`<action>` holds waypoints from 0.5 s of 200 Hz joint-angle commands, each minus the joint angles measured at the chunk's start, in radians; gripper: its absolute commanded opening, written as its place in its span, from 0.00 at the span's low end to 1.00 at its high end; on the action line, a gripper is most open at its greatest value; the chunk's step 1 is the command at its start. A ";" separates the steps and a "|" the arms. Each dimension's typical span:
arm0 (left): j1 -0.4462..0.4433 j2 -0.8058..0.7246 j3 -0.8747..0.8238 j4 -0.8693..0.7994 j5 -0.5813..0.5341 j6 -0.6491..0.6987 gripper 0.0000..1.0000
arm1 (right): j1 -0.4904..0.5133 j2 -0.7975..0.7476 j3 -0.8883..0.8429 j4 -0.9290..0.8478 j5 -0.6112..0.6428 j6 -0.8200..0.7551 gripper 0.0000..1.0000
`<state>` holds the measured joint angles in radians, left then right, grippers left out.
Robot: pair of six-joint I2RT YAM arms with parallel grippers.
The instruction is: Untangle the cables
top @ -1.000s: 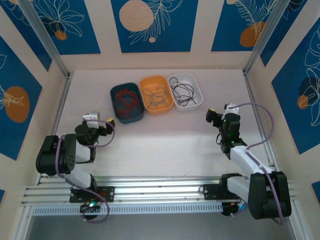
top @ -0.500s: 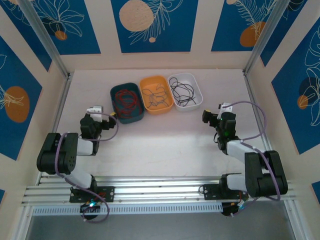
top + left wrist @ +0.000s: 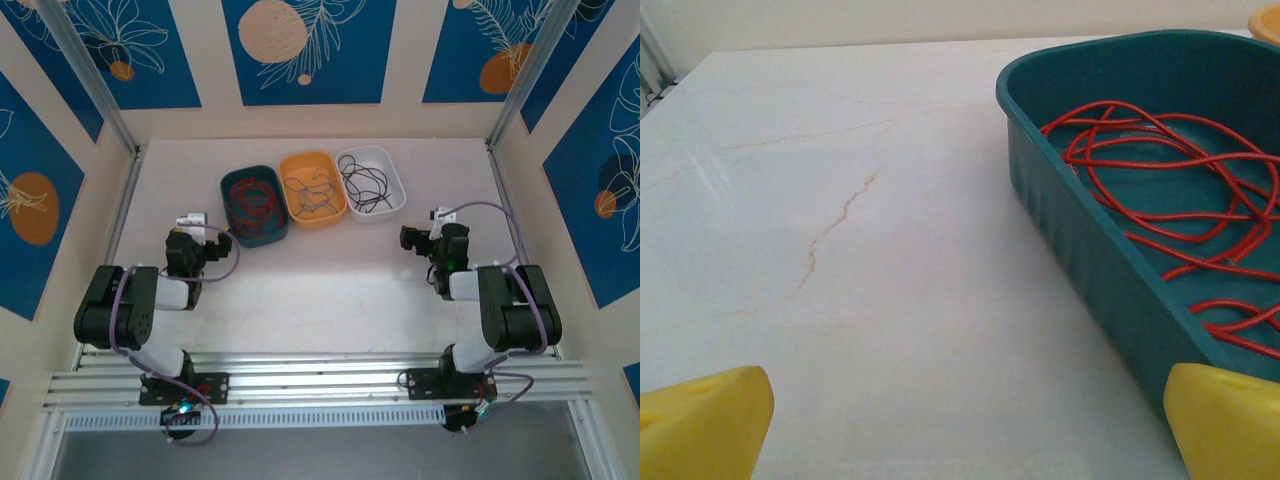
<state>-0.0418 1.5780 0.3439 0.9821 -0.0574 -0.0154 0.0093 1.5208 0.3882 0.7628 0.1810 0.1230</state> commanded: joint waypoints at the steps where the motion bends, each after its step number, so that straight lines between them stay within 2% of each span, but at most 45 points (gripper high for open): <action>1: -0.001 -0.015 0.007 0.003 -0.009 0.025 1.00 | -0.040 0.004 0.032 0.038 -0.212 -0.026 0.99; 15: 0.000 -0.015 0.006 0.004 -0.009 0.025 1.00 | -0.048 0.002 0.022 0.060 -0.269 -0.042 0.99; 36: 0.000 -0.016 0.006 0.004 -0.009 0.024 1.00 | -0.049 0.002 0.018 0.064 -0.276 -0.041 0.99; 61: -0.001 -0.016 0.007 0.003 -0.009 0.024 1.00 | -0.016 0.002 0.031 0.038 -0.143 -0.031 0.99; 100: -0.001 -0.015 0.006 0.004 -0.007 0.025 1.00 | -0.017 0.002 0.034 0.033 -0.144 -0.030 0.99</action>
<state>-0.0418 1.5784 0.3439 0.9787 -0.0574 -0.0086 -0.0101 1.5208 0.3985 0.7921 0.0185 0.1047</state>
